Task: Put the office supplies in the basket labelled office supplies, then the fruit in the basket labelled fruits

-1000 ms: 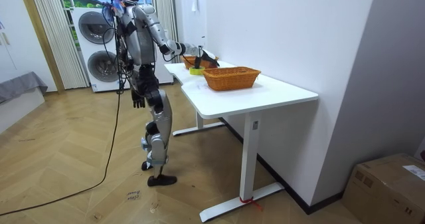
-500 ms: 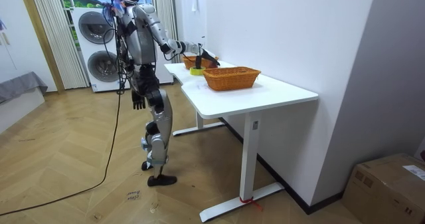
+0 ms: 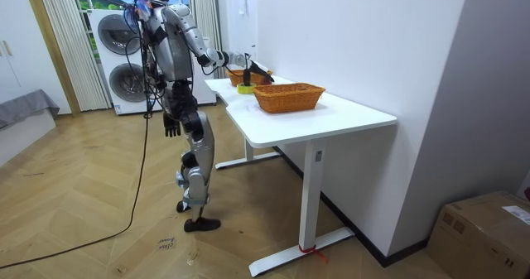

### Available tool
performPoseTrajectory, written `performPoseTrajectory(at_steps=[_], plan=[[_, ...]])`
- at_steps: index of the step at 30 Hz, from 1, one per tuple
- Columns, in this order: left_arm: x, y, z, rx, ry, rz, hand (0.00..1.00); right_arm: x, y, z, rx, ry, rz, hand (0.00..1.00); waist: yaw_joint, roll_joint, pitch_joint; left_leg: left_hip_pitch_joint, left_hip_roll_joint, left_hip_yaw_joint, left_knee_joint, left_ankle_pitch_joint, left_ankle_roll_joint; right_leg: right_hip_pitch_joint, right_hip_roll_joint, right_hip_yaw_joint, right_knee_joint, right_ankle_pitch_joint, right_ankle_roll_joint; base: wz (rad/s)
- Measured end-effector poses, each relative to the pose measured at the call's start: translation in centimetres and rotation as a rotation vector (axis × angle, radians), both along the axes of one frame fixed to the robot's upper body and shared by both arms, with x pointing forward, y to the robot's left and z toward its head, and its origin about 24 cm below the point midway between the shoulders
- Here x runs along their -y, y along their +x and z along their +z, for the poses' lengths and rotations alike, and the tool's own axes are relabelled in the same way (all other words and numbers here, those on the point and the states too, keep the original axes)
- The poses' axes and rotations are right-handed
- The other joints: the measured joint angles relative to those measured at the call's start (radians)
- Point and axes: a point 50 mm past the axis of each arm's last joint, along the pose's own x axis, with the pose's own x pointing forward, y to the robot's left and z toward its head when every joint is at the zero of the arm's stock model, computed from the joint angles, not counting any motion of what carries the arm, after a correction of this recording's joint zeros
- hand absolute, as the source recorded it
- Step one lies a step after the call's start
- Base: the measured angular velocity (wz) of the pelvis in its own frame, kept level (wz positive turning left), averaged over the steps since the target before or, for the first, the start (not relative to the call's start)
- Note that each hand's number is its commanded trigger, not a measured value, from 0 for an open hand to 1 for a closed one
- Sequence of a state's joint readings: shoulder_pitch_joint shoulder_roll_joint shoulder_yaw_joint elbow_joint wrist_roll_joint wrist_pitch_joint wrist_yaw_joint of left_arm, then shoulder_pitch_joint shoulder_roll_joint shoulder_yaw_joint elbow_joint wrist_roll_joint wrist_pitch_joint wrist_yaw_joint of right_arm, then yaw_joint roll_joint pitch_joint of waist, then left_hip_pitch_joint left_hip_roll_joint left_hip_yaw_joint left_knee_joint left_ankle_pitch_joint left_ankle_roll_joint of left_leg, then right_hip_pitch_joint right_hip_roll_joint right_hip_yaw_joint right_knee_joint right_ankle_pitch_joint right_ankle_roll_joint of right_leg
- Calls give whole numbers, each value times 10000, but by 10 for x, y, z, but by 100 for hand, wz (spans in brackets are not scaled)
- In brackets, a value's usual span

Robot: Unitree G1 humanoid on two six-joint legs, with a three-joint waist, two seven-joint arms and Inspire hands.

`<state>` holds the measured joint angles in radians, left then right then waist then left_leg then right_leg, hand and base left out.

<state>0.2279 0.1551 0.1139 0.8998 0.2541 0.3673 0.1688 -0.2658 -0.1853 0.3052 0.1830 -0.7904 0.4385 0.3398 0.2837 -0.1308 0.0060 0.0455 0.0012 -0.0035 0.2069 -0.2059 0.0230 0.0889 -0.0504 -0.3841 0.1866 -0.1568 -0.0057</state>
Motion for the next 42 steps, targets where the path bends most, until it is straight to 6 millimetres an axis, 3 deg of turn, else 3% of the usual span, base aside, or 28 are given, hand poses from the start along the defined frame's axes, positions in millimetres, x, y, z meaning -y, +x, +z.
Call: performPoseTrajectory(at_steps=[5,7,8,12,20,25,33,42], plan=[[0,1,0,-8,60,-12,0,0,0,0,-4,-26,-4,0,-7,8,-4,0,-2,-1,-6,0,1,1,-1,-3,2,1,0,0],[0,1,0,8,77,-11,0,0,0,-1,-27,-40,-4,51,-7,12,-6,5,-1,-1,-8,0,1,1,0,3,3,1,1,0],[0,2,0,21,86,-12,0,1,0,-2,-85,-56,-19,100,-7,14,-7,9,-1,-1,-8,1,1,4,0,5,3,1,1,0],[-1,4,1,68,99,-20,0,1,4,1,57,-131,-88,100,-15,15,-8,40,0,3,-8,8,0,26,0,8,1,1,0,0],[-1,7,1,141,168,-1,0,9,2,-12,-1009,-166,-705,100,-13,22,-11,171,20,60,-22,17,-15,131,5,18,2,16,-21,-1],[-4,8,2,144,243,-15,0,11,2,-14,-1310,-332,-842,100,184,14,-16,154,30,39,-38,23,-25,116,14,1,-3,20,-27,-1],[-9,7,4,43,388,40,0,7,-1,-17,-1602,-653,-551,100,251,-134,-115,166,23,18,-46,29,-20,134,14,-10,-1,21,-27,0],[-12,2,3,-114,421,318,0,5,-2,-17,-1725,-805,-478,100,317,-223,-102,174,23,17,-46,41,-22,138,15,2,0,22,-30,0]])
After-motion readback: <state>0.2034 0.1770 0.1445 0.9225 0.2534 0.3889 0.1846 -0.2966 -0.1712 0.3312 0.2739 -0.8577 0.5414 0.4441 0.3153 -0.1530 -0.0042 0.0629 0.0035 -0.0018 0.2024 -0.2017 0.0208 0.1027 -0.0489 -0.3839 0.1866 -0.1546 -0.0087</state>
